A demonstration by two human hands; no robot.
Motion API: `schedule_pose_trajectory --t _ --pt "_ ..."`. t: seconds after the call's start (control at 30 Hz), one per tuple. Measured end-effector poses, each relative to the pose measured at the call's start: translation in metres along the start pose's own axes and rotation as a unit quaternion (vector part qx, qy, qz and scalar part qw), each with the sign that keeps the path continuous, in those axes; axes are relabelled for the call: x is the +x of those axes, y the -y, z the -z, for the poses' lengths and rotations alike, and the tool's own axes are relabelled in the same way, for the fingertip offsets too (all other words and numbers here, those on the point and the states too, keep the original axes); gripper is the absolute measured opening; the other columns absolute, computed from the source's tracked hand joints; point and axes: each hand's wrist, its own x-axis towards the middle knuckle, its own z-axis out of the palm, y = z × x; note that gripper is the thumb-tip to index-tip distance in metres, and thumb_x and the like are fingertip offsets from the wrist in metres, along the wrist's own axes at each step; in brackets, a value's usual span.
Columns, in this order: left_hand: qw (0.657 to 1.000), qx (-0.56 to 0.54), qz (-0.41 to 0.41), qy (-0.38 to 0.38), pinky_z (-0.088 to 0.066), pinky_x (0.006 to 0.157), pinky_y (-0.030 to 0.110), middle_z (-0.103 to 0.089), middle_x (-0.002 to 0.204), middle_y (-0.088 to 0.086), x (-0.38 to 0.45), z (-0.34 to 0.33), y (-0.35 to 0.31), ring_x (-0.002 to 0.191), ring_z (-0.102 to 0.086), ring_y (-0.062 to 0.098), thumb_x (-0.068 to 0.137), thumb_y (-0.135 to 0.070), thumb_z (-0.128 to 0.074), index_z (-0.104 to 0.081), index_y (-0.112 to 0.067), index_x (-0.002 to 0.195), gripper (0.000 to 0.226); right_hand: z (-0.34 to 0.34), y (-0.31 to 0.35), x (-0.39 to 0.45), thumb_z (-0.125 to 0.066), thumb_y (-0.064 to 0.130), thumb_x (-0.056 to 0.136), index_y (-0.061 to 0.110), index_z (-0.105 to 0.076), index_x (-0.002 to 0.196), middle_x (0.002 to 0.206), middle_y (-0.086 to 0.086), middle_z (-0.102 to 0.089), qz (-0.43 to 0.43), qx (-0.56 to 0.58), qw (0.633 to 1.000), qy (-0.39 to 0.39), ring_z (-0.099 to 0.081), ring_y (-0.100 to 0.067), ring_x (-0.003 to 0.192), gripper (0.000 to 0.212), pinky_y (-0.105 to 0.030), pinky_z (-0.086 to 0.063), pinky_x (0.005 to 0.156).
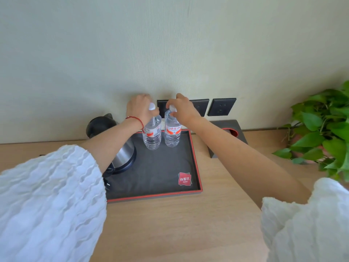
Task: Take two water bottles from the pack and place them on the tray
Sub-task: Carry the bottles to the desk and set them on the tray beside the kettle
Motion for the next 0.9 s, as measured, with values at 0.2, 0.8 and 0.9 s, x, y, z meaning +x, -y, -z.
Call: schedule_pose_trajectory --t 0.2,0.8,0.9 --pt "0.990 -0.123 0.054 0.027 -0.046 0.075 0.040 -0.064 0.100 0.022 -0.001 -0.003 0.004 0.095 -0.058 0.036 0.071 -0.034 -0.076 -0.059 0.001 0.091 0.044 0.002 0.000 -0.001 -0.055 -0.002 0.088 0.008 -0.062 0.115 0.106 -0.018 -0.046 -0.005 0.008 1.000 -0.006 -0.055 -0.040 0.100 0.030 -0.040 -0.048 0.082" --pt "0.982 -0.185 0.043 0.007 -0.045 0.087 0.038 -0.072 0.103 0.013 -0.010 -0.006 0.014 0.101 -0.062 0.031 0.069 -0.019 -0.079 -0.066 -0.008 0.098 0.033 -0.003 0.000 -0.002 -0.059 0.005 0.088 0.006 -0.056 0.121 0.116 -0.024 -0.049 -0.019 0.022 0.999 -0.019 -0.054 -0.040 0.102 0.033 -0.039 -0.047 0.084" --pt "0.981 -0.191 0.037 0.015 -0.045 0.088 0.037 -0.072 0.104 0.014 -0.008 -0.005 0.016 0.102 -0.062 0.031 0.070 -0.017 -0.078 -0.065 -0.008 0.099 0.033 -0.001 0.001 -0.002 -0.061 0.006 0.087 0.005 -0.057 0.119 0.100 -0.014 -0.043 -0.011 0.026 0.999 -0.016 -0.054 -0.039 0.101 0.032 -0.039 -0.047 0.084"
